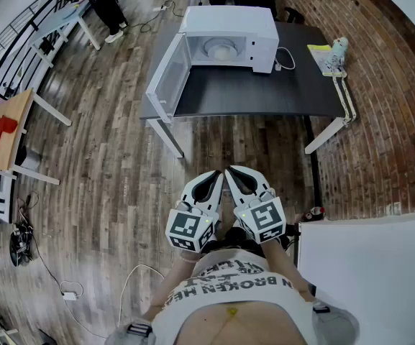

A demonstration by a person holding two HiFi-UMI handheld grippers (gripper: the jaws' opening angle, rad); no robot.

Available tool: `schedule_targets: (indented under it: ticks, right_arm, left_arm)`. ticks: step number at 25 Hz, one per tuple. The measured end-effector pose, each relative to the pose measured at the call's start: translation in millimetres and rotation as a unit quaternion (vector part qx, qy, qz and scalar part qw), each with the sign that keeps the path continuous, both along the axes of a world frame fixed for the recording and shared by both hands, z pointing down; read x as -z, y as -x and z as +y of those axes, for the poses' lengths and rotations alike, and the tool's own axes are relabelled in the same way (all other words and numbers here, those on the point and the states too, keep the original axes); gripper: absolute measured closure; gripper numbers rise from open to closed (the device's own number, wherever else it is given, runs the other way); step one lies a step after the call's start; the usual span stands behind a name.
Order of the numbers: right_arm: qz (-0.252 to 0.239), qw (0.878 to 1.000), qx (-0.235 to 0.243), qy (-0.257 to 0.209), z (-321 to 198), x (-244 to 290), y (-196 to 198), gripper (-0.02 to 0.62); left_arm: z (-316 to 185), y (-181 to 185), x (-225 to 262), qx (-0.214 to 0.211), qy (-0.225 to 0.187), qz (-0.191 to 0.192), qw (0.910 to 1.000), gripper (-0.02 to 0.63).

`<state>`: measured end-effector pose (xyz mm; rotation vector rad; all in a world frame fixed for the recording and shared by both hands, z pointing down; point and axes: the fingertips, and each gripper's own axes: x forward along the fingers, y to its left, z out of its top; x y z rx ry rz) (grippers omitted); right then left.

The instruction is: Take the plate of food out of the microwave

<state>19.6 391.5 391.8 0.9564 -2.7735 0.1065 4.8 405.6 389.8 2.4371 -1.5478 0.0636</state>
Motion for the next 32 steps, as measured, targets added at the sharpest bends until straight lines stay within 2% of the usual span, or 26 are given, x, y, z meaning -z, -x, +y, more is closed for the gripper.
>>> schedule_targets:
  ticks: [4, 8, 14, 22, 32]
  right_arm:
    - [-0.025, 1.0, 0.004, 0.004, -3, 1, -4, 0.588]
    - [-0.023, 1.0, 0.009, 0.007, -4, 0, -8, 0.588]
    - [-0.041, 0.999, 0.022, 0.016, -10, 0, -20, 0.588]
    - [-0.034, 0.999, 0.034, 0.014, -18, -9, -31, 0.588]
    - [-0.041, 0.999, 0.019, 0.023, -36, -17, -30, 0.588]
  left_arm:
    - [-2, -2, -3, 0.004, 0.002, 0.011, 0.9999, 0.591]
    - [-2, -6, -4, 0.009, 0.004, 0.022, 0.9997, 0.591]
    - [-7, -14, -5, 0.023, 0.002, 0.02, 0.9995, 0.591]
    - [-8, -19, -12, 0.057, 0.005, 0.028, 0.998, 0.591]
    - [-35, -18, -24, 0.038, 0.024, 0.04, 0.9982, 0.591]
